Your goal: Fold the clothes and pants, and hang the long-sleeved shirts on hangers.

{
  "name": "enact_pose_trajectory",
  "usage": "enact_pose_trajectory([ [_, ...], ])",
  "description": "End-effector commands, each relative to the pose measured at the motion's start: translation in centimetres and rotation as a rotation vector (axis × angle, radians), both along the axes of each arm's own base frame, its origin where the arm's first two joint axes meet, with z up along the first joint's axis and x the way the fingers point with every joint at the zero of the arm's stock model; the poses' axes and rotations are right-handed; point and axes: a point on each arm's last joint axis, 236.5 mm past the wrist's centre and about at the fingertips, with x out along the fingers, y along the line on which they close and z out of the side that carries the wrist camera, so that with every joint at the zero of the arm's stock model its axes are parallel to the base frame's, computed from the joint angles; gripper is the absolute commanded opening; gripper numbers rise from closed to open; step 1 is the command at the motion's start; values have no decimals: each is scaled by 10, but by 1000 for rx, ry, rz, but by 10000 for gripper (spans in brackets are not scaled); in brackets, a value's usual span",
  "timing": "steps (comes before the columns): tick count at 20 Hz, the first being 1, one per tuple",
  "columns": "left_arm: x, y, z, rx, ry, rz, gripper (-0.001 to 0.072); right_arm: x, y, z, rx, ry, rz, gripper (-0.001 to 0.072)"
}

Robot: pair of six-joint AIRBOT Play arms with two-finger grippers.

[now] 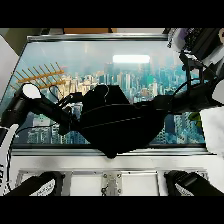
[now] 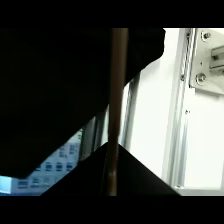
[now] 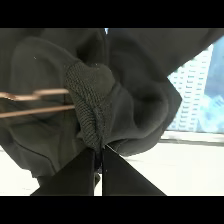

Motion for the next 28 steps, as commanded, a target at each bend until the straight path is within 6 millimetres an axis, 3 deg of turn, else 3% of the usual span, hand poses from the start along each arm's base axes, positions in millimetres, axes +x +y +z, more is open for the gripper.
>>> enact_pose_trajectory([
  [1,15,-27,8,-77,-69,27,12,6,8,5,30,-34,15,22],
  [5,26,-32,19,-153,-72,88,12,7,6,5,19,-39,23,22],
  [9,18,-34,20,-177,-133,-41,12,19,10,13,31,-105,39,22],
  [15,12,-37,2,-191,-24,-66,11,27,9,34,35,-178,47,22],
  [17,16,-48,8,-248,-13,-44,10,27,9,33,34,-176,52,21],
  [21,22,-48,11,-238,-48,-17,11,27,9,33,34,-177,50,21],
  [25,24,-55,14,-235,-88,-21,10,34,17,31,48,-183,58,21],
  [28,19,-61,9,-233,-65,-45,11,39,33,38,68,-237,106,21],
])
